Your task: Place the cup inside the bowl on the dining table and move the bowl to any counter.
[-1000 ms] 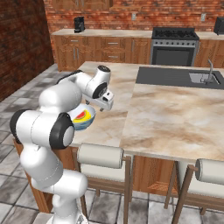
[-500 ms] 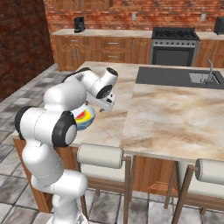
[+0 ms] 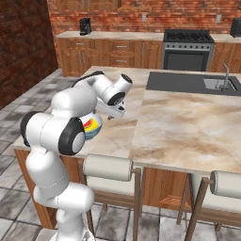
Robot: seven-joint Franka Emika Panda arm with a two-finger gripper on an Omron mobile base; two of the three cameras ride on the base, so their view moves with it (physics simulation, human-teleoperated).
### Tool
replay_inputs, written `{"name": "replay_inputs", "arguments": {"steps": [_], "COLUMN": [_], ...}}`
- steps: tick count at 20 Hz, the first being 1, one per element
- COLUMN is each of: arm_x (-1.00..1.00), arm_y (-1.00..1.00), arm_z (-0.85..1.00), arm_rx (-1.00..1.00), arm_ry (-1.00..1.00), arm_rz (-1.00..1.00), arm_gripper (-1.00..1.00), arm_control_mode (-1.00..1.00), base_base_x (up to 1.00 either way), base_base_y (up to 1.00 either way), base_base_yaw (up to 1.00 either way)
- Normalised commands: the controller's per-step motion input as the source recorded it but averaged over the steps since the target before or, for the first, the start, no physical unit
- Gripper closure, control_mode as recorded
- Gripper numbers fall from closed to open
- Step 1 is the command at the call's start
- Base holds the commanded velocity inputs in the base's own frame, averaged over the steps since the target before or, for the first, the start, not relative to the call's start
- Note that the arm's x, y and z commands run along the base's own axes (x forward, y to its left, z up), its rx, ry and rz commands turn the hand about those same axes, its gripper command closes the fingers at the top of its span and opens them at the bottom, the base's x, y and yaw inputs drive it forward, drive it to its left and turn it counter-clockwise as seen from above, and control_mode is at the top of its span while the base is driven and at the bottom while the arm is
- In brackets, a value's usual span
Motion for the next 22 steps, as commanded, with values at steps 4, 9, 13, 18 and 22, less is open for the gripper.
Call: {"name": "replay_inputs", "arguments": {"steps": [4, 9, 13, 18, 22], "arm_x": [0.02, -0.02, -0.02, 0.12, 0.24], "arm_y": [0.0, 0.01, 0.0, 0.05, 0.21], "arm_z": [-0.22, -0.09, -0.03, -0.2, -0.25], "arm_rx": [0.0, 0.03, 0.0, -0.01, -0.03], "arm_ry": [-0.12, -0.12, -0.04, 0.03, 0.06], "arm_rz": [0.18, 0.21, 0.07, -0.03, -0.09], "arm_gripper": [-1.0, -1.0, -1.0, -1.0, -1.0], "arm_control_mode": [-1.0, -1.0, -1.0, -1.0, -1.0], "base_base_x": [0.0, 0.0, 0.0, 0.0, 0.0], "base_base_y": [0.0, 0.0, 0.0, 0.0, 0.0], "base_base_yaw": [0.0, 0.0, 0.0, 0.0, 0.0]}}
